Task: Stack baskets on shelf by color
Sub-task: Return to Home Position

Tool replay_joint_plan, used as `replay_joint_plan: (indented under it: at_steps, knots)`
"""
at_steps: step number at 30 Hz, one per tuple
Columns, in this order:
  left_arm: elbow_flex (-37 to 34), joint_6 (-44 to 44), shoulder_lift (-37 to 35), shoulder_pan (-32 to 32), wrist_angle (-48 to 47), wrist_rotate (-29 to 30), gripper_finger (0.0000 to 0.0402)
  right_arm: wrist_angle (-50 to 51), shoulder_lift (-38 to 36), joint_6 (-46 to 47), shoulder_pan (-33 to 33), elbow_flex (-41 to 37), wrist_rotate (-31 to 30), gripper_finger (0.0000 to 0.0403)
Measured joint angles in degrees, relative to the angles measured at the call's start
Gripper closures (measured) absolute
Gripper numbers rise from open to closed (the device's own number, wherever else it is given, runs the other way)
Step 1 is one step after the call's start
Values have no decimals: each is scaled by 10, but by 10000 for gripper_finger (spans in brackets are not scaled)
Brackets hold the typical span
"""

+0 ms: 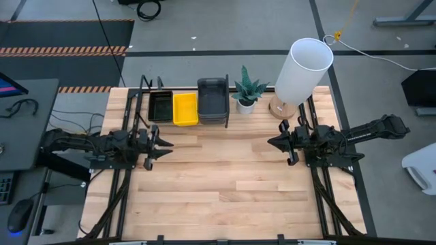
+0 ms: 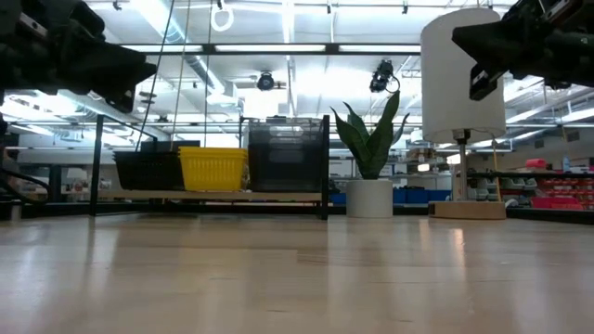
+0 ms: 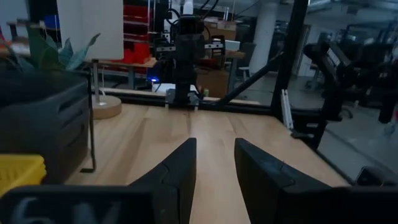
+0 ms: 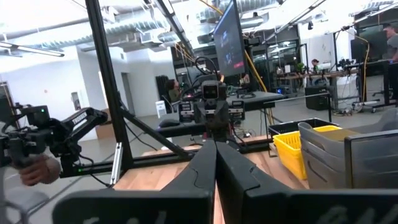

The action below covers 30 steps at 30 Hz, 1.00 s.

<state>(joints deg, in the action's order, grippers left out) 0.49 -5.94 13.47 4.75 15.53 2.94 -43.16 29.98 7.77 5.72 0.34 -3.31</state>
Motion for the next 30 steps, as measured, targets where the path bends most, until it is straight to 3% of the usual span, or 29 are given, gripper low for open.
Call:
replay_joint_plan:
  at_steps: [9,30]
  knots:
    - [0,-129,0,0,0,0,285,0,0,0,0,0,0,387]
    - [-1,-129,0,0,0,0,285,0,0,0,0,0,0,387]
